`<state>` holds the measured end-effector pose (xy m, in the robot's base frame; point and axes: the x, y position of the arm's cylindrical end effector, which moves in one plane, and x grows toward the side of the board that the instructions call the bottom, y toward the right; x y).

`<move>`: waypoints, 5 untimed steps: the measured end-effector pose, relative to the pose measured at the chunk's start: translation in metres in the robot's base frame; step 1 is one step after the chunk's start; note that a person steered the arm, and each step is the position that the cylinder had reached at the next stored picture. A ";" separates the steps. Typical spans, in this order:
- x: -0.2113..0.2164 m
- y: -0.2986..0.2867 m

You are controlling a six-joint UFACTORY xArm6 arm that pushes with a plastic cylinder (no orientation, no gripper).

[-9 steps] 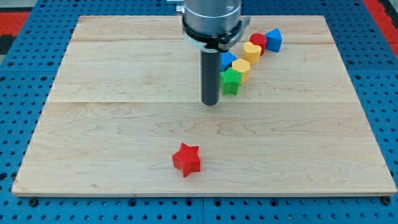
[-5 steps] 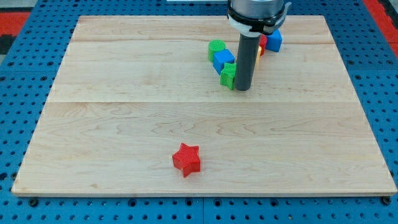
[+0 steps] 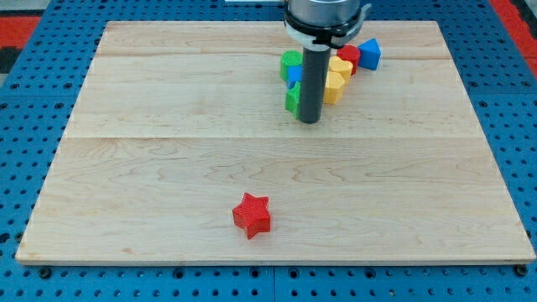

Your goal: Slightly push a group of blocks upward

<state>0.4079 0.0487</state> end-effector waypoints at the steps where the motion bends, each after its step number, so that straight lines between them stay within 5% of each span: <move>1: -0.001 -0.018; 3: -0.044 -0.102; 5: -0.074 -0.063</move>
<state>0.3344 -0.0147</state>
